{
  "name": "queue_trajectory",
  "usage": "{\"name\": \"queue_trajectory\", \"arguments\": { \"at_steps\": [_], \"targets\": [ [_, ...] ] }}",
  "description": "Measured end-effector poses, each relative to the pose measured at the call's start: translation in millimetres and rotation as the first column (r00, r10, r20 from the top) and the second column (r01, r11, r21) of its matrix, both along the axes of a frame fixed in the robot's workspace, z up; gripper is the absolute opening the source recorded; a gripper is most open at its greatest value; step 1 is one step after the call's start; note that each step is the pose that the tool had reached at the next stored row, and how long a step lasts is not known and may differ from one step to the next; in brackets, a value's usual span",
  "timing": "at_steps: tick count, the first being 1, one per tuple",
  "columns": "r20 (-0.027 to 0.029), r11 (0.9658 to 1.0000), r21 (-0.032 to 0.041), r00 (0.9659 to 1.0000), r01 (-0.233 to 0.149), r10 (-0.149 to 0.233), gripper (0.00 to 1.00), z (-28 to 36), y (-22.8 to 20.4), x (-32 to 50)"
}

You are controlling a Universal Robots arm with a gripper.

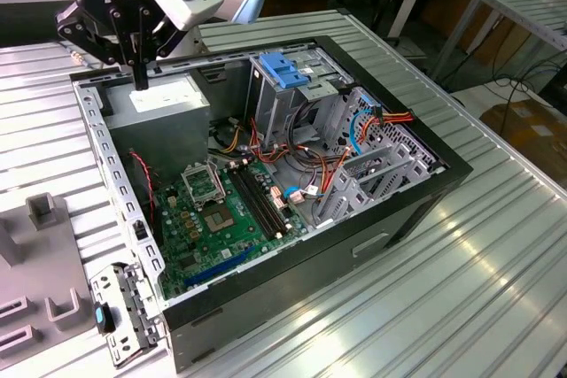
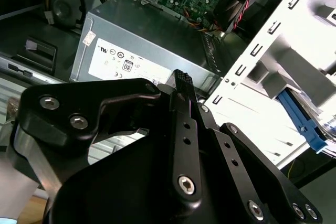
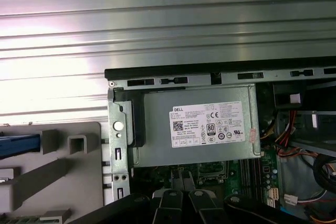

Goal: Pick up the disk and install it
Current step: 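Reach for the disk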

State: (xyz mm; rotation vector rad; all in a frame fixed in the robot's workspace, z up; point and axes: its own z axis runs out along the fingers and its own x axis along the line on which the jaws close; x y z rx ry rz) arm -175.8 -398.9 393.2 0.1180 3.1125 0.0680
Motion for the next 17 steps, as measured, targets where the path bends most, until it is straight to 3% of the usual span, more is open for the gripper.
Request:
{"name": "queue_trajectory", "arguments": {
  "at_steps": [17],
  "targets": [
    [0.0000,1.0000,0.0000,1.0000,0.000,0.000,0.11,0.0,0.0,-5.7]
  ]
}}
